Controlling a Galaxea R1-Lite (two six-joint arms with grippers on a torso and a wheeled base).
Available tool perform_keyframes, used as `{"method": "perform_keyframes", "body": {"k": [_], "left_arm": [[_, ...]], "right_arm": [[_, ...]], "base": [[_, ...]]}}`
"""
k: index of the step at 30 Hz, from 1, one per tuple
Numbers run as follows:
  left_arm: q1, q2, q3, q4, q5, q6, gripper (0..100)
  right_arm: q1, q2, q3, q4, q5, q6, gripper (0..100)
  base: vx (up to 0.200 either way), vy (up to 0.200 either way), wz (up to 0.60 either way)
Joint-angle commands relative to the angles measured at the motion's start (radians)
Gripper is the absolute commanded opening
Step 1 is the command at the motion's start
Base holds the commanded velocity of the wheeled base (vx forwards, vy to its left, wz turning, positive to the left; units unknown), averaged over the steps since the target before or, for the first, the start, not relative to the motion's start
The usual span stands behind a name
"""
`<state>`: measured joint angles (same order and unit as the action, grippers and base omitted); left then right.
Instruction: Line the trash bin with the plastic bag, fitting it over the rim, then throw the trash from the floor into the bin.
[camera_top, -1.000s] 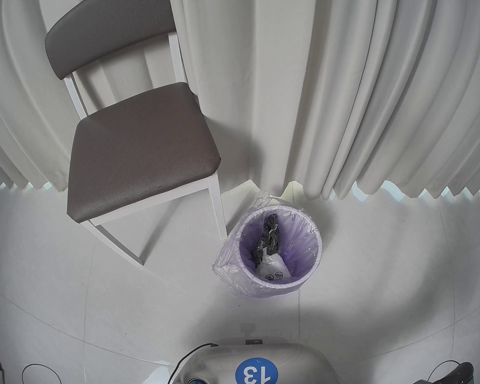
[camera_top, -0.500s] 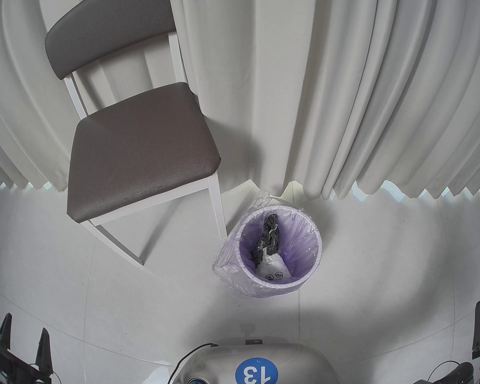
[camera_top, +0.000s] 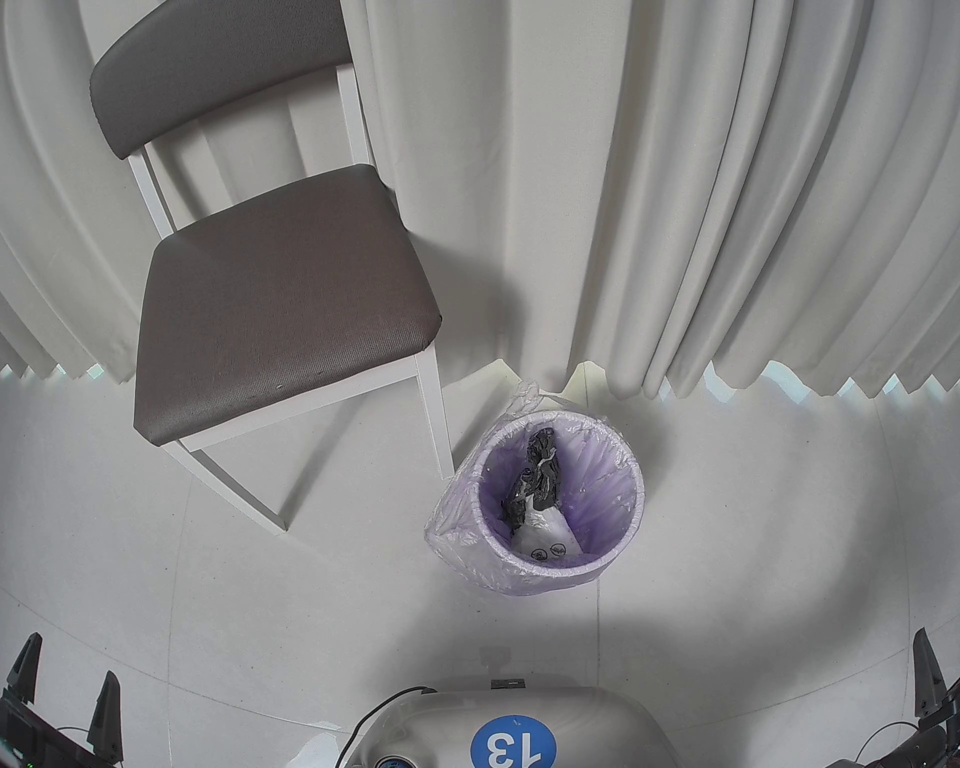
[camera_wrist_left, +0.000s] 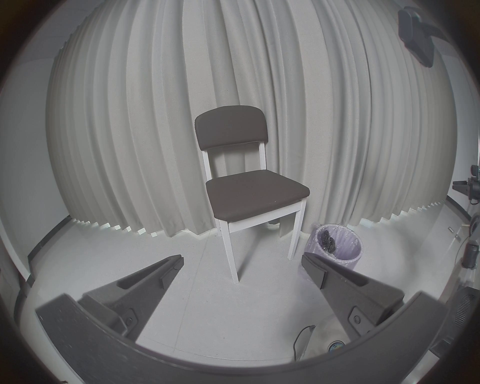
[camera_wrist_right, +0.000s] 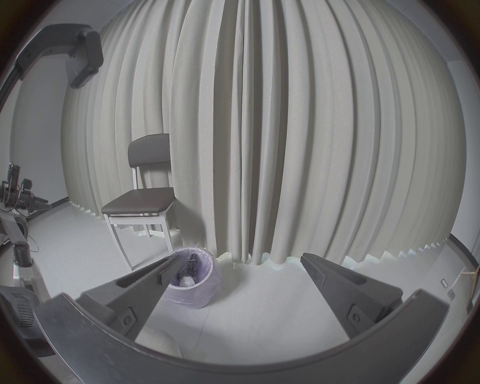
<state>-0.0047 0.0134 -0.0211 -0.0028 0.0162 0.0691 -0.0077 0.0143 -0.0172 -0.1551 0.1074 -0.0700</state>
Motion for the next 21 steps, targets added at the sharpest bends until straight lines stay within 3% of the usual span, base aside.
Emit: {"method": "perform_keyframes", "body": {"k": [1, 21], "left_arm": [[0.002, -0.013, 0.000, 0.003, -0.019, -0.002, 100], [0.003, -0.013, 0.021, 0.001, -0.059, -0.008, 100]], "right_arm": [[0.000, -0.011, 0.017, 0.031, 0.000, -0.002, 100], [0.000, -0.010, 0.017, 0.071, 0.041, -0.037, 100]], "base": [[0.000, 0.000, 0.00], [0.000, 0.000, 0.00]]}}
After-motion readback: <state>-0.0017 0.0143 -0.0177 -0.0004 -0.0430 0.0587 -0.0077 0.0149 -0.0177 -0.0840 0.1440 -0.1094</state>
